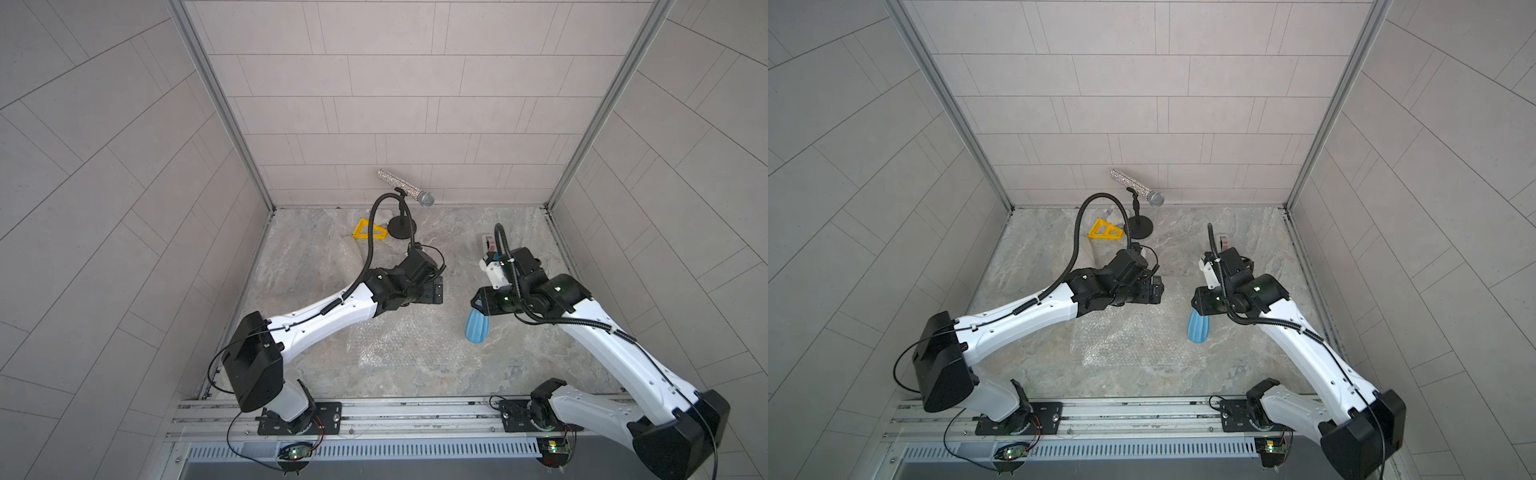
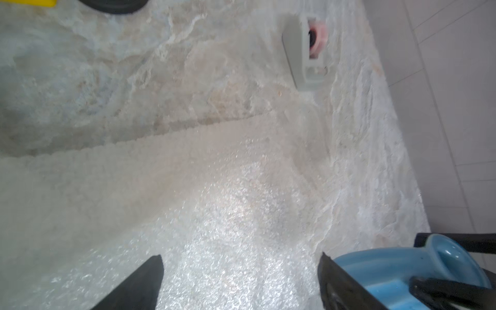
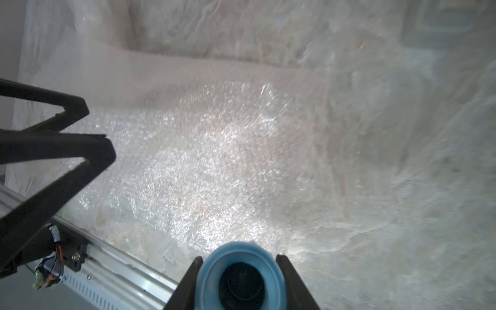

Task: Wrap vases in bubble wrap
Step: Place the bubble wrap at the center of the board, then place the vase in bubble wrap.

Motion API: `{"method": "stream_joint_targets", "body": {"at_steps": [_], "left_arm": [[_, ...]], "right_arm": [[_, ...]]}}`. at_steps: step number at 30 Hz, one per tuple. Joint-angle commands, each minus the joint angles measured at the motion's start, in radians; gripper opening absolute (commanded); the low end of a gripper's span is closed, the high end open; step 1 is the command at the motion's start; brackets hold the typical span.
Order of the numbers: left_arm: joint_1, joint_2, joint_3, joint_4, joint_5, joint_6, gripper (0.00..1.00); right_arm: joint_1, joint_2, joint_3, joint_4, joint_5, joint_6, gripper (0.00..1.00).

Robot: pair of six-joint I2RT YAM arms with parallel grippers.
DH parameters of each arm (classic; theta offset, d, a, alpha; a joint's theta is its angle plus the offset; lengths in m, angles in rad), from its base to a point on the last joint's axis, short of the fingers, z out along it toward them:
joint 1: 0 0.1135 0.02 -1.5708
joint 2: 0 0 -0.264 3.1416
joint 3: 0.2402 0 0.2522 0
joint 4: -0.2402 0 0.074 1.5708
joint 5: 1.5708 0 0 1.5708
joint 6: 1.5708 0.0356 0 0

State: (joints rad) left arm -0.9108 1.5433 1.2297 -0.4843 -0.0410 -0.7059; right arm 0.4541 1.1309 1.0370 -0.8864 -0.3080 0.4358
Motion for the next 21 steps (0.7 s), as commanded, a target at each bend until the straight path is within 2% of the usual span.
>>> {"method": "stream_joint_targets", "body": {"at_steps": [1,10,14,18,21], "left_arm": [[-0.004,-0.011,-0.057,-0.015,0.041,0.017,0.92],[-0.01,-0.012,-0.134,0.049,0.087,-0.005,0.9],[-0.019,-0.024,-0.158,0.059,0.09,-0.011,0.9],[-0.026,-0.031,-0.176,0.072,0.095,-0.012,0.9],[-0.044,-0.028,-0.175,0.089,0.115,-0.045,0.9]], "right_arm": [[0.023,0.063,-0.012,0.059,-0.107,0.093,0.0],[0.022,0.326,0.045,0.061,-0.129,0.09,0.0],[0.024,0.42,0.061,0.076,-0.042,0.073,0.0],[0.023,0.49,0.067,0.122,-0.002,0.079,0.1],[0.021,0.53,0.057,0.179,0.007,0.102,0.29]]}}
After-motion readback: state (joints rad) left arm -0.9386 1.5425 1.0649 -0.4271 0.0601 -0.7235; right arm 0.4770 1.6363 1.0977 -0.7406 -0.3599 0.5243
